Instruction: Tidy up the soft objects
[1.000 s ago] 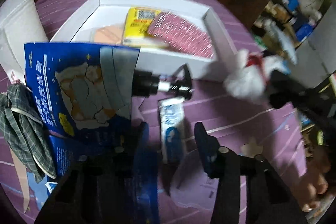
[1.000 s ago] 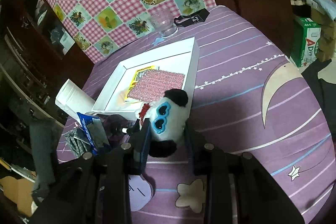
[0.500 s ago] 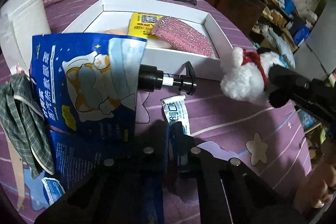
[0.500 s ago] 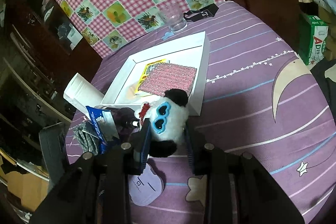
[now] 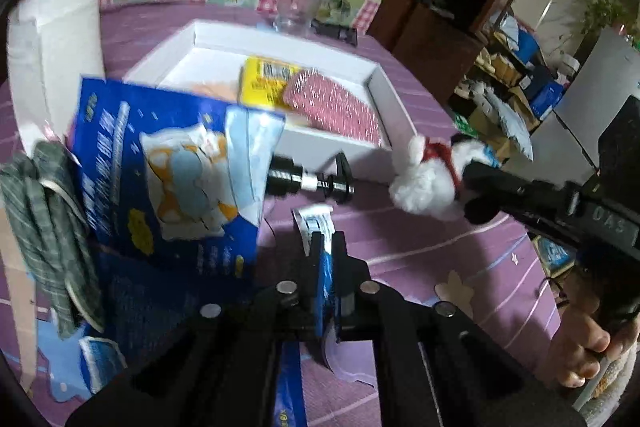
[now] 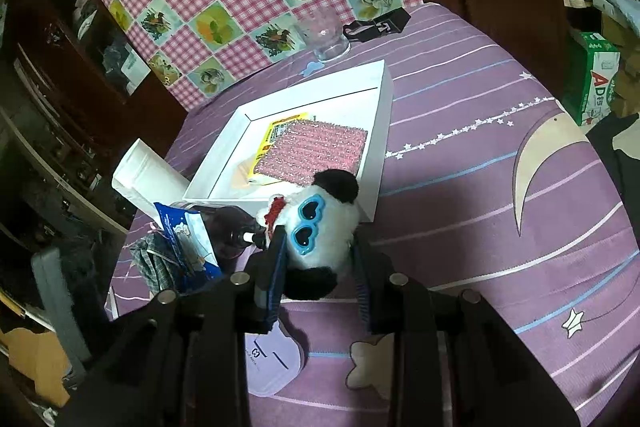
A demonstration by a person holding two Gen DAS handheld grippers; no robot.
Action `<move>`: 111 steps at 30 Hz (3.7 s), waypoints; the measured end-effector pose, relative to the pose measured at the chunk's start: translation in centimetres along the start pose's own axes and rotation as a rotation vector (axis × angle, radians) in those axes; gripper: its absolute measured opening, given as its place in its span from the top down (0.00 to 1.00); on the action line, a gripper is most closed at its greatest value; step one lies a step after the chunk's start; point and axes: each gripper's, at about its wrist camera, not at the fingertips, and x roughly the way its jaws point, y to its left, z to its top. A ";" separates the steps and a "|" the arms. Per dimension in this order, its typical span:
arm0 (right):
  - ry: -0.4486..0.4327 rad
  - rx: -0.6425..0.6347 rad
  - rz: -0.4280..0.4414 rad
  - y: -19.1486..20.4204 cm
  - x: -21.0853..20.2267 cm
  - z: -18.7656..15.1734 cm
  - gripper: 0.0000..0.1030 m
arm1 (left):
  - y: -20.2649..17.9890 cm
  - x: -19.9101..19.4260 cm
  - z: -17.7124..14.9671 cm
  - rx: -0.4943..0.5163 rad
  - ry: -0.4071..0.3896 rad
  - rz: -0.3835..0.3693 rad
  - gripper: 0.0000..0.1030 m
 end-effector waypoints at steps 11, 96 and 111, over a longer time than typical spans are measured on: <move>-0.019 -0.009 -0.014 0.3 -0.4 0.0 0.68 | -3.0 3.0 -0.3 0.136 0.020 0.304 0.68; -0.011 -0.067 -0.128 1.2 8.3 4.5 0.66 | 3.7 4.4 10.6 -0.019 -0.069 0.079 0.97; 0.009 -0.044 -0.093 1.5 8.7 3.5 0.64 | 3.8 4.4 10.5 -0.029 -0.067 0.061 0.78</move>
